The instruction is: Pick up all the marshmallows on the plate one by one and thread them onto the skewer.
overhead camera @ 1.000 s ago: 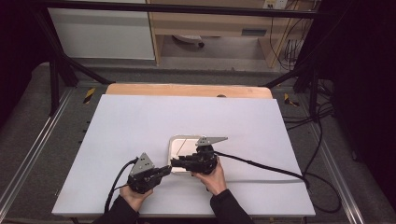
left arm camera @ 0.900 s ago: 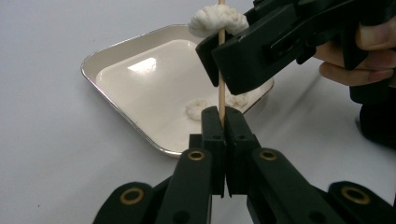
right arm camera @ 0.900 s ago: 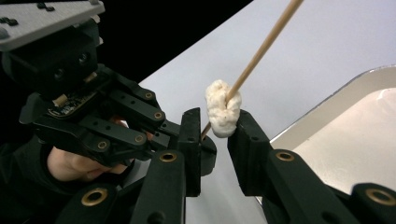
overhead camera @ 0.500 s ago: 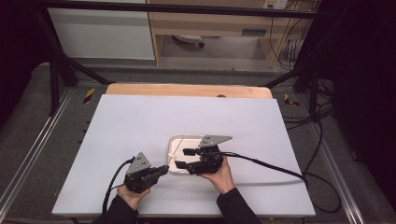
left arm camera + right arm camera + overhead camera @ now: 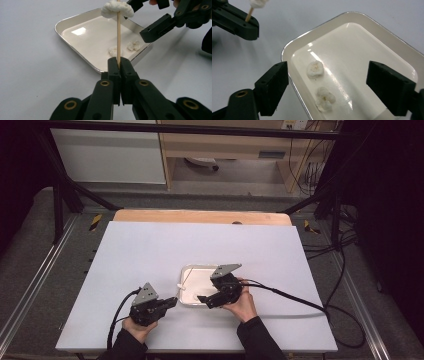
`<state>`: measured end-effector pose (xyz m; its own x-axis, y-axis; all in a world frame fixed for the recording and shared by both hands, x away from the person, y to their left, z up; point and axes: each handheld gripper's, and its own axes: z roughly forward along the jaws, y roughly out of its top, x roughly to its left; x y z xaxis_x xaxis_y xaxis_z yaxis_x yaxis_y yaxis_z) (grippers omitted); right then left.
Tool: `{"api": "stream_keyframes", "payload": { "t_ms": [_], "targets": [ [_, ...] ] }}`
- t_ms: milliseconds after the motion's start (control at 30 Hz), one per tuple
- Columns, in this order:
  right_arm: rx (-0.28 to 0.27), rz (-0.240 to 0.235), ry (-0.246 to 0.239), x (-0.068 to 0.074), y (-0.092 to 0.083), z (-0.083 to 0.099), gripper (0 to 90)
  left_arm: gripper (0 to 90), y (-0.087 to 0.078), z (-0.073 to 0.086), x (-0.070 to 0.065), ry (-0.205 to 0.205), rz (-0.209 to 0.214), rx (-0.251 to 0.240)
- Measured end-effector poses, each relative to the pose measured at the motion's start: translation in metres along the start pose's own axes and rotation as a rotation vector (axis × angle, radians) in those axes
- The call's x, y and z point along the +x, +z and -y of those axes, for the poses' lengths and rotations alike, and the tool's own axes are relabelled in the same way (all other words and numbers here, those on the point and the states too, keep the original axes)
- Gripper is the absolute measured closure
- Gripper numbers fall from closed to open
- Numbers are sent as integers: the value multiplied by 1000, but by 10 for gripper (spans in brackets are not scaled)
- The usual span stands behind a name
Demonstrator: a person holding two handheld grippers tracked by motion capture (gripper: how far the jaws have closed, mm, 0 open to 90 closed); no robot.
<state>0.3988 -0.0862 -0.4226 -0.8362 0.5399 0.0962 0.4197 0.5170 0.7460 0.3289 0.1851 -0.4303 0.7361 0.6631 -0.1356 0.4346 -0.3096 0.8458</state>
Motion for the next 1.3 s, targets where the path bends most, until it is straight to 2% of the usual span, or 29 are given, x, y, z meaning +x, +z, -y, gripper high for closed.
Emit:
{"api": "stream_keyframes", "payload": {
  "t_ms": [100,167,367,567,1000,1300],
  "targets": [
    [9,-3,16,-5,-1,5,280,880,0,0,0,3,5,7],
    [38,3,18,-8,0,9,312,880,1,0,0,4,7,10],
    [78,-8,-6,-9,5,17,430,880,2,1,0,3,11,20],
    [80,-22,-28,-8,9,19,527,879,3,1,1,-3,15,23],
    [79,-32,-80,-4,11,22,681,879,4,1,0,-1,18,29],
    [77,-35,-56,-4,10,22,720,879,4,1,0,2,22,32]
  ]
}}
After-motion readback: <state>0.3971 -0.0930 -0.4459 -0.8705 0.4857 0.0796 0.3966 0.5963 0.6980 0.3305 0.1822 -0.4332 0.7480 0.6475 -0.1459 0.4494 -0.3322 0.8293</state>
